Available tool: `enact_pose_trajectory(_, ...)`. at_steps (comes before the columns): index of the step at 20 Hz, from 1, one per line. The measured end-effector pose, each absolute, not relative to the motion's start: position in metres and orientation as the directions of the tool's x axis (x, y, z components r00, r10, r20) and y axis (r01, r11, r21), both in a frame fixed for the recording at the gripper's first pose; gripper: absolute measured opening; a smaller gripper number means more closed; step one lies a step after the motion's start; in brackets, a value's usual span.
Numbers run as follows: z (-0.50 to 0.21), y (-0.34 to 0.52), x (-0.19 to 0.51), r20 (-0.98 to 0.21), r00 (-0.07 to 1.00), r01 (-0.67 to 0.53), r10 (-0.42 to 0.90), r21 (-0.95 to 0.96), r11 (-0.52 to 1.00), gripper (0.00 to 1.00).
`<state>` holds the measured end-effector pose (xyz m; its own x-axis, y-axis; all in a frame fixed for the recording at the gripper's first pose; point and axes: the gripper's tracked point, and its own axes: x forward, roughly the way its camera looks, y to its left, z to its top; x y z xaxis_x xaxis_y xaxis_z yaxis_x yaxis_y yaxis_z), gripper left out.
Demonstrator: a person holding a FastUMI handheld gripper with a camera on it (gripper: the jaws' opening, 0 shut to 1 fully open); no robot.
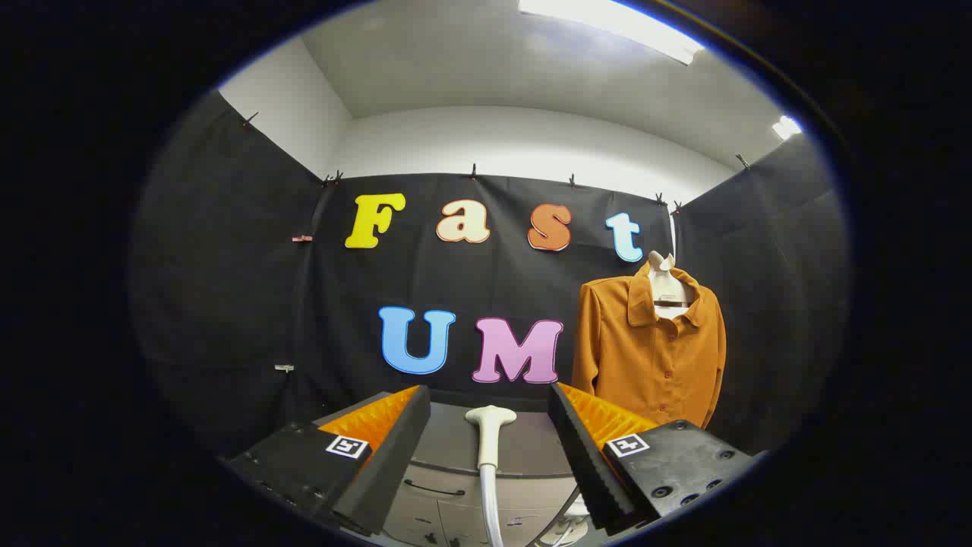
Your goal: Iron the clothes twice with a garment steamer, once on the left side and once on the right side.
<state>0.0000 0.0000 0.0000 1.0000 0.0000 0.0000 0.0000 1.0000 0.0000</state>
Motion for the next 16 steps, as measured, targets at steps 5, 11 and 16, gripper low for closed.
enact_pose_trajectory(5,-0.001,0.004,-0.002,-0.008,1.000,-0.005,0.005,0.008,1.000,0.98)
enact_pose_trajectory(11,-0.002,0.010,-0.002,-0.012,1.000,-0.009,0.009,0.002,1.000,0.98)
enact_pose_trajectory(16,-0.002,0.014,-0.002,-0.012,1.000,-0.012,0.012,0.002,1.000,0.98)
